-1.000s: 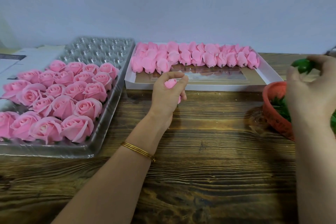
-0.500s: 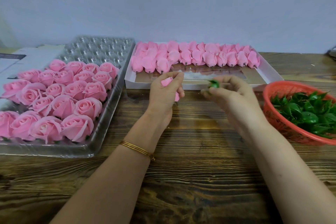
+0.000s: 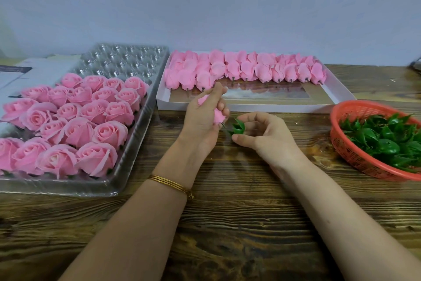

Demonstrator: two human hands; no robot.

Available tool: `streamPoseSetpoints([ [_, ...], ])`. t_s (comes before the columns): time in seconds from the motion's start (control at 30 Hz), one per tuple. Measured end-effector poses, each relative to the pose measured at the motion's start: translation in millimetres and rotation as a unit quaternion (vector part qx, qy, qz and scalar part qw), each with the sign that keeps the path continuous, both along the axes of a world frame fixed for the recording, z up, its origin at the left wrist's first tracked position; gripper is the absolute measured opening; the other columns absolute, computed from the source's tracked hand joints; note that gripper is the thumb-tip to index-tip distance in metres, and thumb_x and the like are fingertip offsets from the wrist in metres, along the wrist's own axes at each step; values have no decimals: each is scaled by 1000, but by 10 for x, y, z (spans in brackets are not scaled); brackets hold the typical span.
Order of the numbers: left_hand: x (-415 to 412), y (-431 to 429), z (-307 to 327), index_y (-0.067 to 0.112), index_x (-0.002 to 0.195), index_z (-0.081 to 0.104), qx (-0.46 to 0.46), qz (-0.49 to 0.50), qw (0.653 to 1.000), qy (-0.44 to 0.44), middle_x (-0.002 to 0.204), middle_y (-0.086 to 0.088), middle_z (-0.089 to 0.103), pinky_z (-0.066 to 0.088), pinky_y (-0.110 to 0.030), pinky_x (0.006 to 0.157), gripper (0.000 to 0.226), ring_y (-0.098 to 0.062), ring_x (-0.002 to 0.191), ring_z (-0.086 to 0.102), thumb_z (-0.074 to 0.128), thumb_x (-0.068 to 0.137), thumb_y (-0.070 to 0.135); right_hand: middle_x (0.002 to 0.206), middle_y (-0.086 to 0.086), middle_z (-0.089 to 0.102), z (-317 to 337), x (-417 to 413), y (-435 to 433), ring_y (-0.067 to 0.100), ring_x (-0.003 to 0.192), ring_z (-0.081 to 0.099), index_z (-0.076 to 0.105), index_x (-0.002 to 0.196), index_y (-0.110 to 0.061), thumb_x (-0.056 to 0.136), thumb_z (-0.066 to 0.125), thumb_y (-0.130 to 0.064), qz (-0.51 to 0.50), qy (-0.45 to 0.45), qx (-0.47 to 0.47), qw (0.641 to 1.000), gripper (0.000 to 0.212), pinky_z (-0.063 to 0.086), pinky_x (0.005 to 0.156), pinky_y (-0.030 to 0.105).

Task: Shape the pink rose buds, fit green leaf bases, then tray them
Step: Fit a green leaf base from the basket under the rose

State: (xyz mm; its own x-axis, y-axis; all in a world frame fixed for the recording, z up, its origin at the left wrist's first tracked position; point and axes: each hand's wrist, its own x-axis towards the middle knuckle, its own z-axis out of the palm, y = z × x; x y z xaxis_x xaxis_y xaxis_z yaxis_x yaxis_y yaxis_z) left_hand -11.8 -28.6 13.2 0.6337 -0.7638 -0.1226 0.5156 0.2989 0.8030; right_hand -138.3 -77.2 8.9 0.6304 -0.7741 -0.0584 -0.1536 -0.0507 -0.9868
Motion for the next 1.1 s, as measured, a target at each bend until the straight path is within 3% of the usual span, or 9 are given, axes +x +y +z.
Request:
streamPoseSetpoints([
  [0.2,-27,-12,11,12,76,54,-20,0,1000,0,64,2,47,41,-17,50,26,-5,46,45,53,101,20,86,9,67,-3,39,49,15,76,63,61,98,-8,70,80,8,-20,-8,-24,999,38,55,74,22],
  [0.4,-75,17,46,14,75,49,-4,-18,1000,-6,54,3,43,42,-19,51,31,-9,49,45,51,101,30,75,-2,62,-8,72,80,3,61,60,56,87,-13,69,81,10,-26,-17,-39,999,38,53,65,15],
  [0.67,-121,-4,50,12,70,45,1,-7,1000,-24,52,2,44,50,-21,53,38,-11,50,50,47,103,32,78,1,65,-48,102,95,19,72,63,57,85,-17,67,85,3,-34,-15,-61,997,38,57,79,40],
  [0.83,-127,-13,39,13,70,46,4,-14,1000,-23,51,3,46,51,-20,55,38,-10,53,50,48,103,33,76,-5,63,-52,106,112,15,67,61,56,83,-22,66,86,3,-37,-16,-78,996,42,57,77,40],
  [1.1,-124,-38,-13,14,71,47,15,-25,998,-49,51,6,48,46,-20,51,37,-5,48,48,49,102,34,82,6,67,-47,116,133,19,74,66,54,84,-19,69,80,10,-41,-40,-49,997,41,58,79,39],
])
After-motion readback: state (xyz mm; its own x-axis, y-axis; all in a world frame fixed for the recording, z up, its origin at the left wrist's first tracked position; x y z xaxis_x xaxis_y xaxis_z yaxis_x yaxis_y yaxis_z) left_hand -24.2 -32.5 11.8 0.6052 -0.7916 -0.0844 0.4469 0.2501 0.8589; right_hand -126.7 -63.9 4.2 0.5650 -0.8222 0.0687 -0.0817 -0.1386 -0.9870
